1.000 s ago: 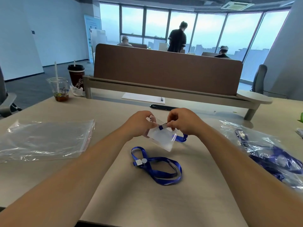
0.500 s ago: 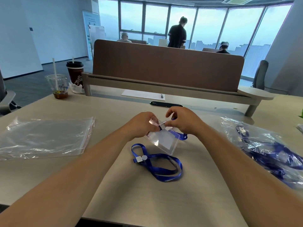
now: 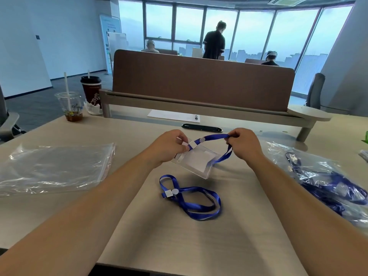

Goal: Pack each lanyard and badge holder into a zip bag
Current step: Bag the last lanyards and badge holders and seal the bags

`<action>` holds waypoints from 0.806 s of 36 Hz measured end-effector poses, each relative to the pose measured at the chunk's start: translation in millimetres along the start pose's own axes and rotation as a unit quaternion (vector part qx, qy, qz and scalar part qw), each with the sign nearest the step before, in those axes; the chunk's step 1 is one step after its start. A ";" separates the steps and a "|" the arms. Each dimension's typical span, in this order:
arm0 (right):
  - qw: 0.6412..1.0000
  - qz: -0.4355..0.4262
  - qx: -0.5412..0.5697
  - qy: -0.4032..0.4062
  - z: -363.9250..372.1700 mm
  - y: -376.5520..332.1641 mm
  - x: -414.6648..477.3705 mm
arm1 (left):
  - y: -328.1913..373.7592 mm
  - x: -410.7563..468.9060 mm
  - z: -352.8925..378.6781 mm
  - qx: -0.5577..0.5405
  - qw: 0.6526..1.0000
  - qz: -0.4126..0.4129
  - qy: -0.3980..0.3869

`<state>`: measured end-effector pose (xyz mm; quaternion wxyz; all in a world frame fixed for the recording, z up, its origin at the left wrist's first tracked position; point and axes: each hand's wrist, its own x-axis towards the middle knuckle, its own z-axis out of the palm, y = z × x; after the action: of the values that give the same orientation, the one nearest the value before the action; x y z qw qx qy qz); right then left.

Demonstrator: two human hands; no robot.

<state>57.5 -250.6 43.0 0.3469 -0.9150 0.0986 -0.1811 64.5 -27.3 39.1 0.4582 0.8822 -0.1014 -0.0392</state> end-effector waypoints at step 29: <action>0.994 -0.089 0.047 -0.042 -12.7 -67.7 7.1 | 1.2 3.3 -19.1 -0.040 0.997 -0.023 0.068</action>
<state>62.6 -210.3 99.1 0.3755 -0.9097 -0.0069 -0.1773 70.6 -13.4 51.1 0.4984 0.8656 -0.0479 0.0064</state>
